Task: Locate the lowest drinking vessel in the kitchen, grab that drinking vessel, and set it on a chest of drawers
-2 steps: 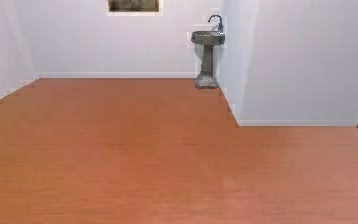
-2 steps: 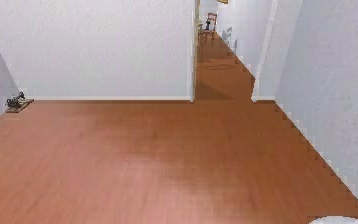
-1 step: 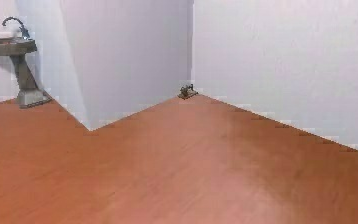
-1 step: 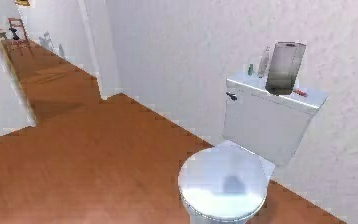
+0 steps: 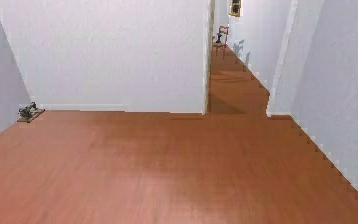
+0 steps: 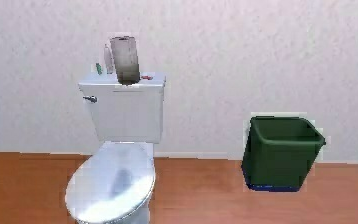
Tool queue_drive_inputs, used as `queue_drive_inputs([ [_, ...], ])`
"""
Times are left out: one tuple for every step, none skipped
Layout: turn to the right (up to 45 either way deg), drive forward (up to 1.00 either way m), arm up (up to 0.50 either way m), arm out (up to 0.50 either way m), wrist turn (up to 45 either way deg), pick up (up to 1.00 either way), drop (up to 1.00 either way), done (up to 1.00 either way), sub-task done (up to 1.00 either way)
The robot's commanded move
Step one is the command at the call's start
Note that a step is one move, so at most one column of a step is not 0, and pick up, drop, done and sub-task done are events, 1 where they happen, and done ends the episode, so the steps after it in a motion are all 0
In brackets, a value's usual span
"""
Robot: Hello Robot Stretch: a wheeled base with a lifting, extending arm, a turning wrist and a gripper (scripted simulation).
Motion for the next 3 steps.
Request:
queue_drive_inputs([
  [0.0,0.8,0.0,0.0,0.0,0.0,0.0,0.0,0.0],
  [30.0,0.0,0.0,0.0,0.0,0.0,0.0,0.0,0.0],
  [0.0,1.0,0.0,0.0,0.0,0.0,0.0,0.0,0.0],
])
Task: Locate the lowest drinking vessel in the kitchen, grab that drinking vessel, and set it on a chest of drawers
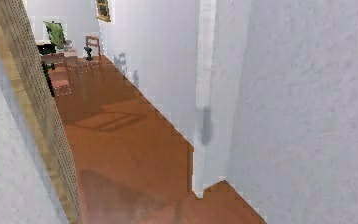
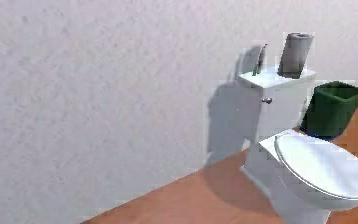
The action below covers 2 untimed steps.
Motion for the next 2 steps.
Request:
queue_drive_inputs([
  [0.0,0.65,0.0,0.0,0.0,0.0,0.0,0.0,0.0],
  [-27.0,0.0,0.0,0.0,0.0,0.0,0.0,0.0,0.0],
])
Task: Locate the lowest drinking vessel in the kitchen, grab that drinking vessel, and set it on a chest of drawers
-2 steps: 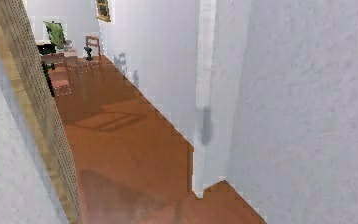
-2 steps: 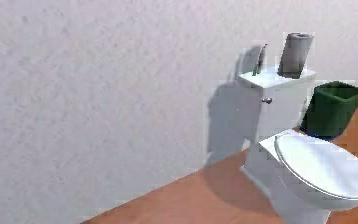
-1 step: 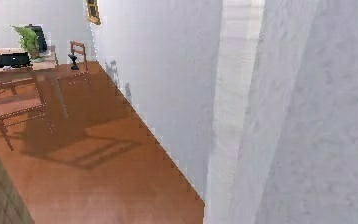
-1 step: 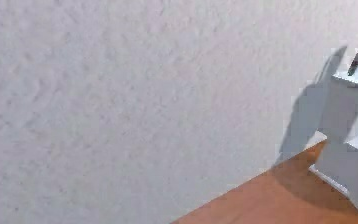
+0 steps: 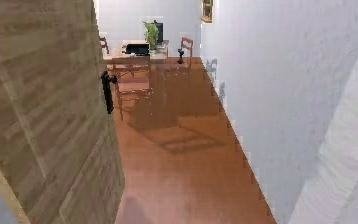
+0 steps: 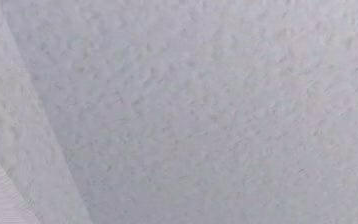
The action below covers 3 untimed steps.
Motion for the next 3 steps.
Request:
queue_drive_inputs([
  [0.0,1.0,0.0,0.0,0.0,0.0,0.0,0.0,0.0],
  [-21.0,0.0,0.0,0.0,0.0,0.0,0.0,0.0,0.0],
  [0.0,0.05,0.0,0.0,0.0,0.0,0.0,0.0,0.0],
])
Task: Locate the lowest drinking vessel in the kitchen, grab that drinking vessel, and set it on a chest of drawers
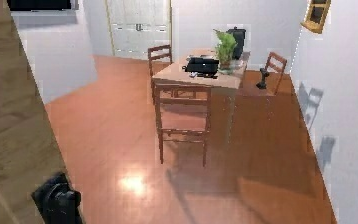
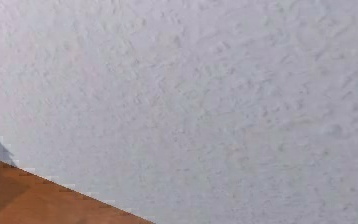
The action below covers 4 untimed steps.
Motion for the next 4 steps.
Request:
queue_drive_inputs([
  [15.0,0.0,0.0,0.0,0.0,0.0,0.0,0.0,0.0],
  [0.0,0.5,0.0,0.0,0.0,0.0,0.0,0.0,0.0],
  [-36.0,0.0,0.0,0.0,0.0,0.0,0.0,0.0,0.0],
  [0.0,0.35,0.0,0.0,0.0,0.0,0.0,0.0,0.0],
])
